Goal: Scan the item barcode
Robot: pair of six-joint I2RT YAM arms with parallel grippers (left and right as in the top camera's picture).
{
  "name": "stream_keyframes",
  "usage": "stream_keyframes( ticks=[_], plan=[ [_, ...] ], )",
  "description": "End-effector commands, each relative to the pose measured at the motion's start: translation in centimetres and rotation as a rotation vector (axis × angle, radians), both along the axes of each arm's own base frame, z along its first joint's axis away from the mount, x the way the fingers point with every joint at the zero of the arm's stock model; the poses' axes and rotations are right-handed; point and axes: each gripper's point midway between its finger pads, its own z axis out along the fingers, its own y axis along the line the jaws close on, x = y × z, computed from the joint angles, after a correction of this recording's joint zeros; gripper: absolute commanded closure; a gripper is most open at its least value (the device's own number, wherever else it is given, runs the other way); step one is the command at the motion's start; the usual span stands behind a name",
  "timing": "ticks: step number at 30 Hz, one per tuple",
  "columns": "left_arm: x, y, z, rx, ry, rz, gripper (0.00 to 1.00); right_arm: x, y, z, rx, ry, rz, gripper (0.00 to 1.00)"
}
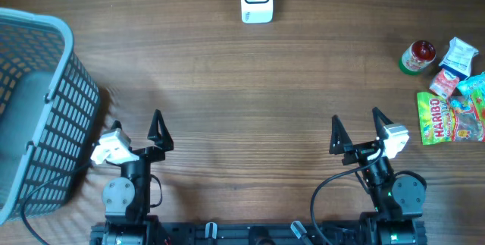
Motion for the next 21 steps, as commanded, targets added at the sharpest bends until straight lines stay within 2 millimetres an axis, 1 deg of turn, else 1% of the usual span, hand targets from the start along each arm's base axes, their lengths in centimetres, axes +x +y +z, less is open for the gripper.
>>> stream_keyframes(
  ticks=[1, 5, 21],
  plan=[
    [0.0, 0.4, -0.1, 0.066, 0.001, 0.016, 0.0, 0.0, -0.1, 0.3, 0.006, -0.011, -0.007, 0.0],
    [0.1, -0.7, -0.4, 0.143, 0.016, -0.059, 0.0, 0.0, -0.1, 0.3, 0.006, -0.011, -0.007, 0.0],
    [0.1, -0.9, -0.5, 0.137, 0.018, -0.07, 0.0, 0.0, -0.1, 0.3, 0.006, -0.012, -0.007, 0.0]
  ],
)
